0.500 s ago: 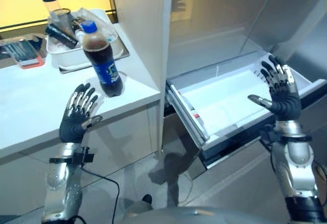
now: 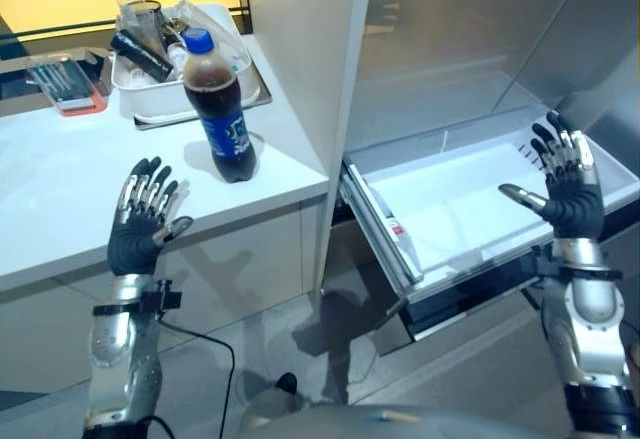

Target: Take the drinks into the refrigerator

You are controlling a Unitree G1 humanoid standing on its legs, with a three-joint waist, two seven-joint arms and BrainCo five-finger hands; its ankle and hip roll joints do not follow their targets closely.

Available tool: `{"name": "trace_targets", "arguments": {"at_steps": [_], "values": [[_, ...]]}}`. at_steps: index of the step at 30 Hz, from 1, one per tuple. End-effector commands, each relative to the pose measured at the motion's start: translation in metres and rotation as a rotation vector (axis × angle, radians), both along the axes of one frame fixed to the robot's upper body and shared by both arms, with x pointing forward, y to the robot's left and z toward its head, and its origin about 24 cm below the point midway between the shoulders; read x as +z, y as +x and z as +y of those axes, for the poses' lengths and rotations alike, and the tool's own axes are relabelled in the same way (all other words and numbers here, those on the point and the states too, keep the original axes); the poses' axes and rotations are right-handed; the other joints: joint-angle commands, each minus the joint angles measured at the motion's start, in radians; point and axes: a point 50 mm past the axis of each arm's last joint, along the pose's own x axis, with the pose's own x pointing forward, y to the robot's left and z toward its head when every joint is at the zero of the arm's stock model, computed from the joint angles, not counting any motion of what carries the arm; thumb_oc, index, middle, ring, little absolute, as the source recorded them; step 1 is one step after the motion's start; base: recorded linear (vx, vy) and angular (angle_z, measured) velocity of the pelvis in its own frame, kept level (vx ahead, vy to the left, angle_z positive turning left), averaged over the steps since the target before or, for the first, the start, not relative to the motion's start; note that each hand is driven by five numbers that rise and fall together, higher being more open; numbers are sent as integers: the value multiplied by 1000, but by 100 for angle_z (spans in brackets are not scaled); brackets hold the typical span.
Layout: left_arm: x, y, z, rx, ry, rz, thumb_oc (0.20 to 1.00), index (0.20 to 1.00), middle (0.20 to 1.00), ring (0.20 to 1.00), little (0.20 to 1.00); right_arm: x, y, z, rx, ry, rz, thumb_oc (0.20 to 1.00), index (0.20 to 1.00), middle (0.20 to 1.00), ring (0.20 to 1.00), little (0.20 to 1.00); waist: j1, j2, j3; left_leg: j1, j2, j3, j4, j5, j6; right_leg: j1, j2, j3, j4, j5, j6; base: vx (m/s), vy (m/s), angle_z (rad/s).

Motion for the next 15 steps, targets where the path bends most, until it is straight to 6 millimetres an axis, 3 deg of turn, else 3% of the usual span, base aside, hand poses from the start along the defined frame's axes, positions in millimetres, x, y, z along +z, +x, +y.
{"name": "trace_targets", "arguments": {"at_steps": [1, 9, 15], "values": [[26, 4, 10, 64, 71, -138, 1000, 1000, 1000, 1000, 1000, 28, -3, -5, -30, -44, -150, 1000, 1000, 1000, 1000, 1000, 2, -6, -27, -4, -34, -12, 5, -25, 44, -14, 20, -26, 170, -105, -25, 0, 0, 0], [23, 14, 24, 194, 105, -100, 1000, 1000, 1000, 1000, 1000, 26, 4, 1, 8, -47, -125, 1000, 1000, 1000, 1000, 1000, -19, 0, -27, 12, -25, 26, 3, -35, 51, -18, 20, 11, 170, -101, -24, 5, 11, -7], [32, 20, 32, 258, 188, -102, 1000, 1000, 1000, 1000, 1000, 30, 9, 5, 47, -49, -127, 1000, 1000, 1000, 1000, 1000, -38, 7, -31, 32, -16, 64, -2, -46, 56, -16, 23, 51, 163, -96, -21, 14, 20, -23]]}}
